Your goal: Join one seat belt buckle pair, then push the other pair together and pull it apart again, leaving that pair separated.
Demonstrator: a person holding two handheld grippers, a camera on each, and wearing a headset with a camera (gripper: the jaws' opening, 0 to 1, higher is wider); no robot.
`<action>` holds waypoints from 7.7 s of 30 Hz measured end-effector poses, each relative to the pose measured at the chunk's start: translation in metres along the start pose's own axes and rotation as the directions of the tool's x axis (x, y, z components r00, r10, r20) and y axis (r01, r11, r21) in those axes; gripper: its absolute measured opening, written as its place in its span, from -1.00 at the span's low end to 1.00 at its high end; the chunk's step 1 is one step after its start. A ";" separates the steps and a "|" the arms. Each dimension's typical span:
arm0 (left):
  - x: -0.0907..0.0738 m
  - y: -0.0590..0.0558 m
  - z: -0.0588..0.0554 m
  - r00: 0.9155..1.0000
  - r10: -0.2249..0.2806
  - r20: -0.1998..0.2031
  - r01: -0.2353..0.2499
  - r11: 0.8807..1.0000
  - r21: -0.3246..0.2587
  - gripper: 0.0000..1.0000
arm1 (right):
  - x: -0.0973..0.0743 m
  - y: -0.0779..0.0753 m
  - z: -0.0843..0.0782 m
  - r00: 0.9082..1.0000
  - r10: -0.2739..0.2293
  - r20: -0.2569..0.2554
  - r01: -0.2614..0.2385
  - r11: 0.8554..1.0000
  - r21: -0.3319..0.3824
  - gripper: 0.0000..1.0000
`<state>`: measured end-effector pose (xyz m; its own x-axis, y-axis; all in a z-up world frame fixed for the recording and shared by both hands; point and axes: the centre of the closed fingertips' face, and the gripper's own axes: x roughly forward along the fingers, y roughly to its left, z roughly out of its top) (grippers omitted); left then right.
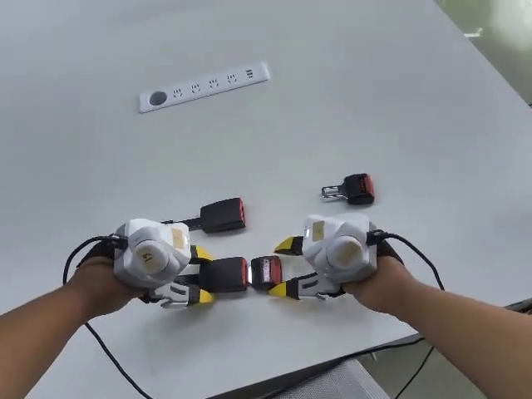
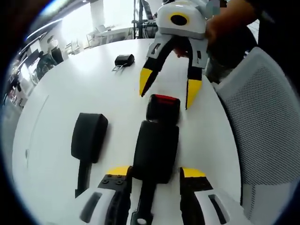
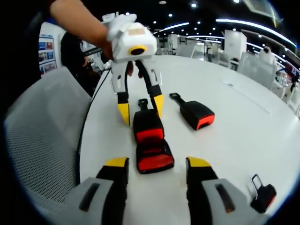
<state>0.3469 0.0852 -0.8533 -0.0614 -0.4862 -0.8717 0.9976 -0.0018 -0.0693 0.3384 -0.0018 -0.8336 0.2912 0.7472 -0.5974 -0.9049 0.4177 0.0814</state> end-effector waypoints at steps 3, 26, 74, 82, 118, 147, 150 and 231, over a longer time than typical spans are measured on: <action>-0.012 0.002 0.010 0.997 0.033 0.067 -0.029 0.998 -0.058 0.13 | -0.017 -0.008 0.003 1.000 -0.020 0.024 0.019 0.999 0.026 0.30; -0.065 0.103 0.039 0.956 0.240 0.169 -0.227 0.969 -0.094 0.70 | -0.119 -0.115 -0.031 0.988 -0.131 -0.084 0.135 0.990 0.038 0.69; 0.005 0.109 0.034 0.991 0.039 0.131 -0.043 0.999 0.028 -0.33 | -0.100 -0.155 -0.076 0.953 0.087 -0.289 -0.137 0.978 -0.155 -0.31; 0.006 0.108 0.034 0.992 0.037 0.118 -0.042 0.999 0.034 -0.34 | -0.098 -0.155 -0.075 0.967 0.101 -0.235 -0.135 0.981 -0.136 -0.33; 0.008 0.108 0.032 0.997 0.010 0.079 -0.016 0.997 0.080 -0.34 | 0.009 -0.124 -0.001 0.991 0.092 -0.095 -0.099 0.992 -0.075 -0.33; 0.009 0.104 0.031 1.000 -0.022 0.014 0.019 0.987 0.162 -0.35 | 0.037 -0.103 0.018 0.983 0.091 -0.159 -0.105 0.991 -0.081 -0.35; 0.009 0.104 0.031 1.000 -0.021 0.013 0.019 0.987 0.160 -0.35 | 0.041 -0.101 0.021 0.984 0.080 -0.160 -0.093 0.993 -0.078 -0.35; 0.006 0.108 0.031 0.997 0.008 0.079 -0.012 0.998 0.054 -0.33 | -0.008 -0.125 -0.010 0.971 0.018 -0.239 -0.047 0.992 -0.114 -0.31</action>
<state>0.4552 0.0548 -0.8509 -0.0506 -0.5534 -0.8314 0.9986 -0.0425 -0.0324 0.4456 -0.0649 -0.8473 0.1918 0.6092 -0.7694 -0.9471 0.3205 0.0177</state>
